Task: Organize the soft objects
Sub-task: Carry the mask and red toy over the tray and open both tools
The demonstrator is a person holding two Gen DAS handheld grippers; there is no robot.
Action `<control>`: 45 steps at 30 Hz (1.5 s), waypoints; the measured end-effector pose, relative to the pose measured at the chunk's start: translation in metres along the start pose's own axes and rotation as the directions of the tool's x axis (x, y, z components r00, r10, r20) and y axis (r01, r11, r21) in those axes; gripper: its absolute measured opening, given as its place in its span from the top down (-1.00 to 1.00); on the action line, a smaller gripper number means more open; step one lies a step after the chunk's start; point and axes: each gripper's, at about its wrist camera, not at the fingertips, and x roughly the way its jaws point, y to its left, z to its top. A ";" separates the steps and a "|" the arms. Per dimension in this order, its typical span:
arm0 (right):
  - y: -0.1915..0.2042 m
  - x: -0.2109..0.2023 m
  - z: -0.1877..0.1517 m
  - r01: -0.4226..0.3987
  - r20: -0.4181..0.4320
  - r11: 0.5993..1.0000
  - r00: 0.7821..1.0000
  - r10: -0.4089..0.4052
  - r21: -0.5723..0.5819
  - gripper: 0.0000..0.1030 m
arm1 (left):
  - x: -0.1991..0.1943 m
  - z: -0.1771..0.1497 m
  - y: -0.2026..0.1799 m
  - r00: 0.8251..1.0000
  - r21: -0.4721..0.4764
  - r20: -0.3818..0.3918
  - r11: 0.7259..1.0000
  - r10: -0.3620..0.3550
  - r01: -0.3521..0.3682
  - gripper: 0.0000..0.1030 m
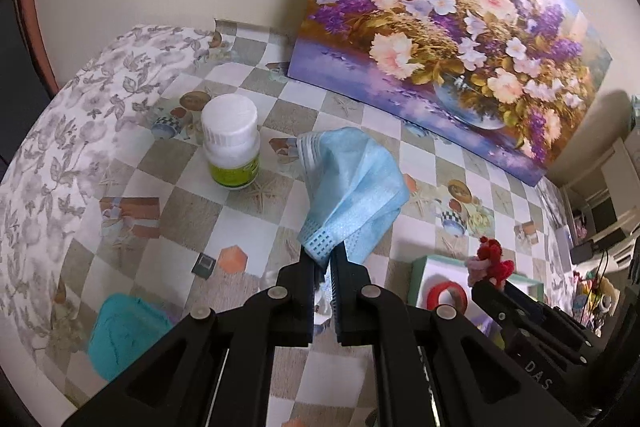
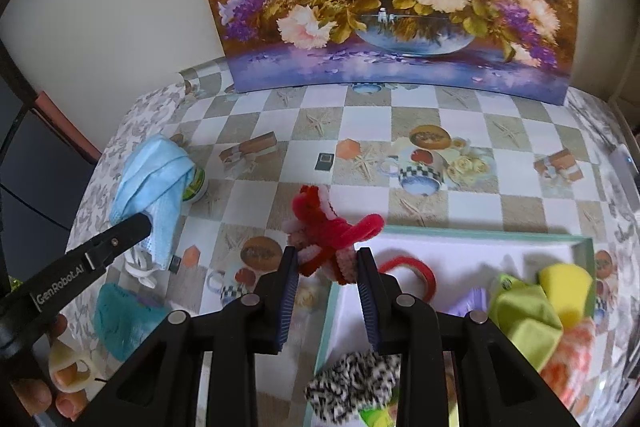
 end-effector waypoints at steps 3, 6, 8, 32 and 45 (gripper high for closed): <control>-0.008 -0.008 -0.014 0.001 -0.007 1.000 1.000 -0.001 0.015 0.40 | -0.006 -0.009 -0.006 1.000 0.018 0.003 1.000 -0.003 0.003 0.86; -0.016 -0.012 -0.027 0.007 -0.021 1.000 1.000 -0.007 0.023 0.40 | -0.013 -0.021 -0.016 1.000 0.047 0.001 0.999 -0.013 0.013 0.86; -0.020 -0.016 -0.033 0.015 -0.022 1.000 1.000 -0.014 0.026 0.40 | -0.018 -0.030 -0.026 1.000 0.077 0.001 0.997 -0.026 0.026 0.86; -0.098 -0.080 -0.105 0.108 0.026 0.976 0.993 -0.115 0.192 0.40 | -0.028 -0.118 -0.097 0.986 0.265 -0.120 0.953 -0.117 0.146 0.86; -0.116 -0.040 -0.127 0.177 -0.148 0.967 0.977 -0.151 0.183 0.39 | 0.008 -0.153 -0.132 0.958 0.326 -0.271 0.927 -0.095 0.184 0.85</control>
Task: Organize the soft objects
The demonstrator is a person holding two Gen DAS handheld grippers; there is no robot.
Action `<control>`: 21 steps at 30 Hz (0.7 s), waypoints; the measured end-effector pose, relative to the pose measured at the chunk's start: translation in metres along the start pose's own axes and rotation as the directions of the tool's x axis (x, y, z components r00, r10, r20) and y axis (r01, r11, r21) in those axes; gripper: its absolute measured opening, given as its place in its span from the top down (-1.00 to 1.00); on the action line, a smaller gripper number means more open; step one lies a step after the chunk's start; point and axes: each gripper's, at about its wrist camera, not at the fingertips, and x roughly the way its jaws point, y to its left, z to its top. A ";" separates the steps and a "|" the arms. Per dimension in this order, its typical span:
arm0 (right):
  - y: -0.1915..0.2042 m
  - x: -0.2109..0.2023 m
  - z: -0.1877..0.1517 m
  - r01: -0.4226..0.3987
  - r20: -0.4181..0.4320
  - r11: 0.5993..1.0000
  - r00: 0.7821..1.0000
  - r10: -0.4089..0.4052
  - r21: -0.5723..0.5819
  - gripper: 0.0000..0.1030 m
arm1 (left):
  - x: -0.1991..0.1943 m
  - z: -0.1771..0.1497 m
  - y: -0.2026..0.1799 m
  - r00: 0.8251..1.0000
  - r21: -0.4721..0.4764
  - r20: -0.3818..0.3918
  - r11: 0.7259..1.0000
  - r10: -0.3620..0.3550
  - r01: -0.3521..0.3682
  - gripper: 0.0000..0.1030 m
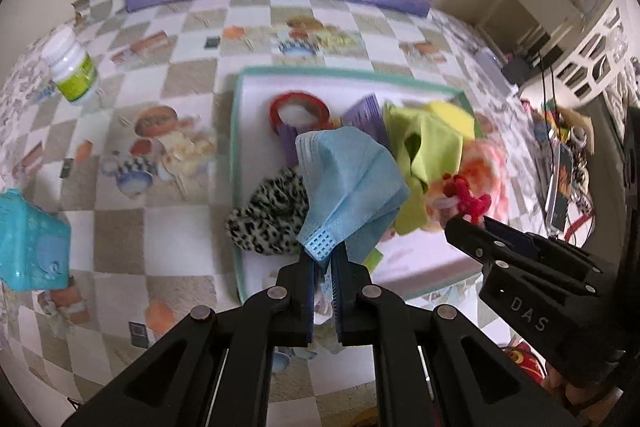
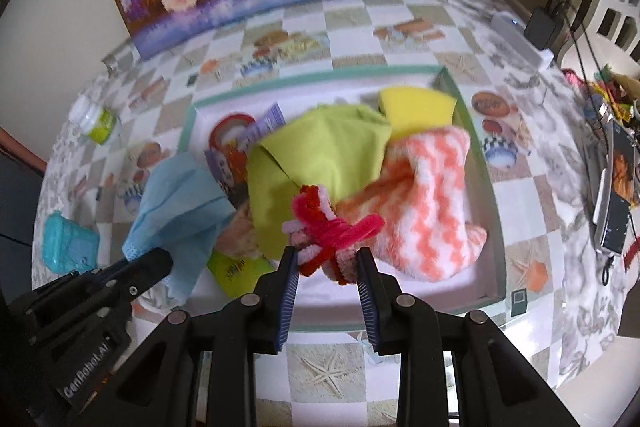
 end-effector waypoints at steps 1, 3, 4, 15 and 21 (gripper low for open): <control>-0.001 0.005 -0.001 0.005 -0.019 1.000 1.000 -0.005 -0.002 0.39 | 0.004 -0.001 -0.001 1.000 0.003 -0.009 1.000 0.003 -0.003 0.85; -0.002 0.012 -0.002 0.005 -0.044 1.000 0.999 -0.005 -0.003 0.34 | 0.011 -0.002 -0.002 0.999 0.005 -0.032 1.000 0.014 -0.014 0.85; -0.002 0.014 -0.003 0.004 -0.052 1.000 0.999 -0.004 -0.002 0.34 | 0.013 -0.003 -0.002 0.999 0.000 -0.042 1.000 0.014 -0.014 0.85; -0.003 0.013 -0.003 0.004 -0.051 1.000 0.999 -0.003 0.009 -0.05 | 0.006 0.000 0.006 0.999 -0.048 -0.031 0.999 -0.022 0.020 0.19; -0.005 0.012 -0.002 0.003 -0.046 1.000 0.999 -0.002 0.017 -0.17 | -0.004 0.003 0.011 1.000 -0.064 0.009 0.998 -0.028 0.028 -0.18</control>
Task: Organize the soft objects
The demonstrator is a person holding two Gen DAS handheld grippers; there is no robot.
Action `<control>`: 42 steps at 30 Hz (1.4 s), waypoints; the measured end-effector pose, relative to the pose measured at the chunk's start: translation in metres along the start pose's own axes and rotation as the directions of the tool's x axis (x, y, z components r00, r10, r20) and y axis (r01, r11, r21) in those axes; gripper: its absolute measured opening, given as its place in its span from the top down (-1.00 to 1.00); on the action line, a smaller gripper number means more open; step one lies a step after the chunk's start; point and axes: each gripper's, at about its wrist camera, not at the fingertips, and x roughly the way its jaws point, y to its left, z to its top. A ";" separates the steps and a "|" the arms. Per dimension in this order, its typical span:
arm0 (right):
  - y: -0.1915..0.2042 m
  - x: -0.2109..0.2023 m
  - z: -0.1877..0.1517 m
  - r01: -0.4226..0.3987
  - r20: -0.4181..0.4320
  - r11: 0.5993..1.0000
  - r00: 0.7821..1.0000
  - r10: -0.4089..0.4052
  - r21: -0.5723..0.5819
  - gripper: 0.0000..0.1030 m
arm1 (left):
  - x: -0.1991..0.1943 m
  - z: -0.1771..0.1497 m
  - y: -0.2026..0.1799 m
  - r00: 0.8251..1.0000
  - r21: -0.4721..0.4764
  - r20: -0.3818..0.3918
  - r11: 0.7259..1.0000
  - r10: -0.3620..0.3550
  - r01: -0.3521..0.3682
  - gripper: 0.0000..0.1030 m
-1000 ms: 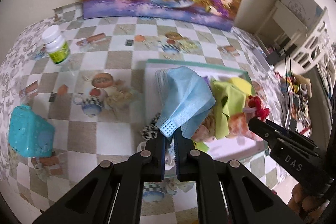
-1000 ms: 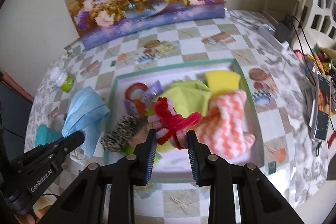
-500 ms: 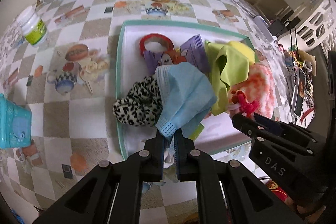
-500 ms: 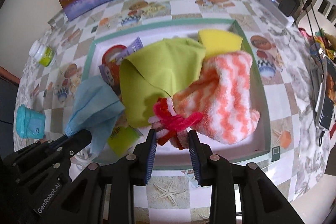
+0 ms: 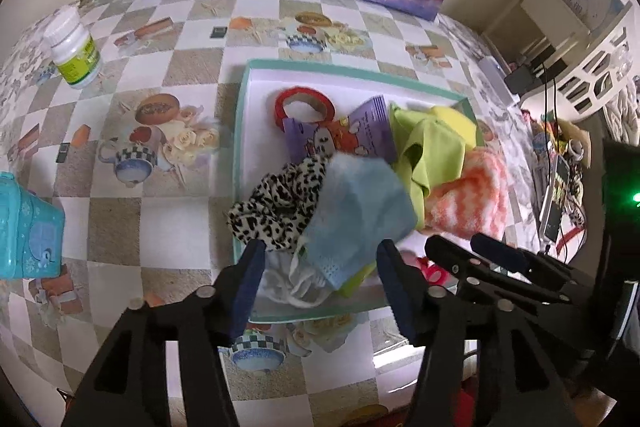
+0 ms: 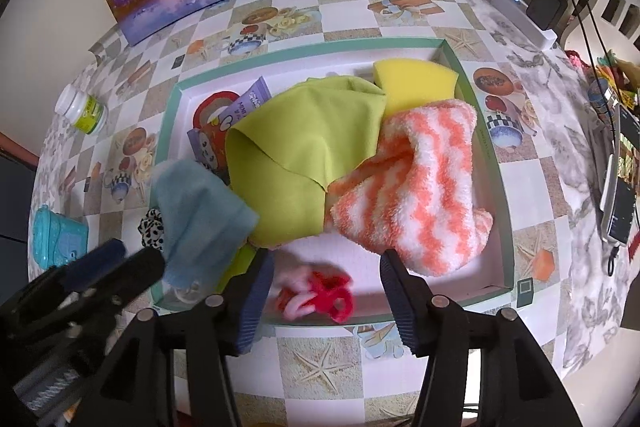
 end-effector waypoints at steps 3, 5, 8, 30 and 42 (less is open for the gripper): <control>0.000 0.000 -0.001 0.000 0.000 1.000 1.000 0.000 0.002 -0.26 | -0.004 0.001 0.005 0.999 -0.013 0.022 1.000 0.023 -0.023 -0.37; 0.000 0.000 -0.001 0.000 0.001 1.000 1.000 0.000 0.001 -0.32 | -0.006 0.001 0.011 0.999 -0.025 0.034 0.999 0.042 -0.041 -0.53; 0.001 0.000 -0.002 -0.003 0.007 1.000 1.000 0.003 -0.006 -0.50 | -0.008 0.000 0.021 0.993 -0.044 0.050 0.994 0.104 -0.102 -0.64; 0.013 -0.031 -0.030 0.006 0.146 0.999 0.989 -0.001 -0.032 -1.00 | -0.042 -0.032 0.066 0.951 -0.116 0.132 0.958 0.278 -0.264 -0.94; 0.018 -0.043 -0.033 0.015 0.185 0.999 0.983 -0.006 -0.050 -1.00 | -0.064 -0.043 0.062 0.932 -0.109 0.190 0.950 0.310 -0.294 -0.94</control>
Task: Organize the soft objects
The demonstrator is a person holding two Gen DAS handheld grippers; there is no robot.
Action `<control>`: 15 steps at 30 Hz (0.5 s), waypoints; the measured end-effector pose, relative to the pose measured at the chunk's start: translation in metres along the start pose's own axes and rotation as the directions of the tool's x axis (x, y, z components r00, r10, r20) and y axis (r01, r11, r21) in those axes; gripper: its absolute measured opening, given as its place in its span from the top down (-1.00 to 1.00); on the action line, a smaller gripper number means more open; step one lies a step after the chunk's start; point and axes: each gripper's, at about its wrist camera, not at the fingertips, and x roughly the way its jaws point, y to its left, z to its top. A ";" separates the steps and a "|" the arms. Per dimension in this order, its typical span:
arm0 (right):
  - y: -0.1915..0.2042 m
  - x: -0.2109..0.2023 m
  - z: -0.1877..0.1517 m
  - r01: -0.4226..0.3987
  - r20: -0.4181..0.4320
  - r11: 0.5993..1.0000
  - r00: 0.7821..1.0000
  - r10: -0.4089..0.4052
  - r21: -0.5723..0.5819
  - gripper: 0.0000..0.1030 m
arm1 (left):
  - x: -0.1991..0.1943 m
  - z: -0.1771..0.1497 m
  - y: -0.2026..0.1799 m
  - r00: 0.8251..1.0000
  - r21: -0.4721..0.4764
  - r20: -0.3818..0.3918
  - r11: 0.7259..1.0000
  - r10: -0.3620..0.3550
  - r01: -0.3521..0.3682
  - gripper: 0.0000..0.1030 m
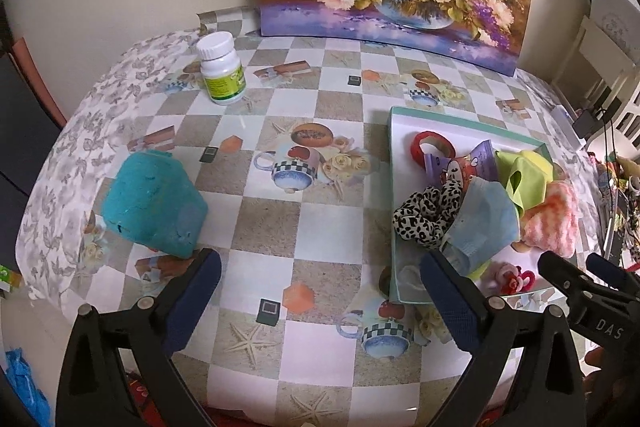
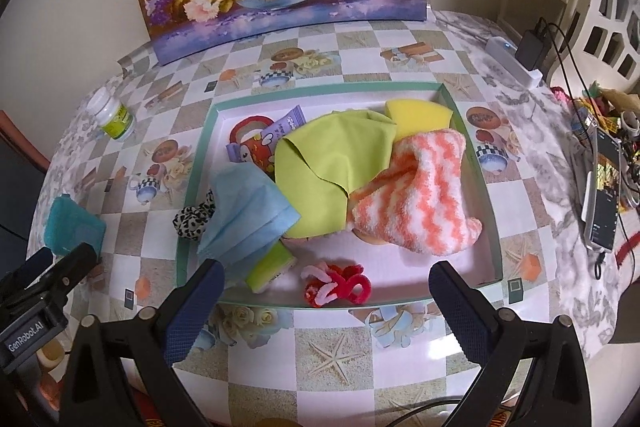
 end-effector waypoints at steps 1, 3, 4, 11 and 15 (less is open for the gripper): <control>0.000 -0.002 0.000 0.000 0.005 1.000 1.000 0.000 -0.001 -1.00 | 0.000 0.000 0.001 1.000 -0.001 0.000 1.000 0.005 -0.005 -0.94; 0.001 -0.003 -0.001 -0.001 0.011 1.000 1.000 0.001 -0.002 -1.00 | -0.001 -0.001 0.003 1.000 -0.008 0.000 1.000 0.020 -0.020 -0.94; 0.001 -0.004 -0.001 -0.001 0.013 1.000 1.000 0.001 -0.003 -1.00 | -0.001 0.000 0.003 1.000 -0.012 0.001 1.000 0.027 -0.027 -0.94; 0.000 -0.006 0.000 0.002 0.020 1.000 1.000 -0.002 0.000 -1.00 | -0.001 0.000 0.002 0.998 -0.004 0.001 0.998 0.070 -0.070 -0.94; 0.000 -0.007 0.001 0.002 0.023 1.000 1.000 -0.002 0.000 -1.00 | -0.001 0.000 0.000 0.996 0.004 0.002 0.996 0.087 -0.087 -0.94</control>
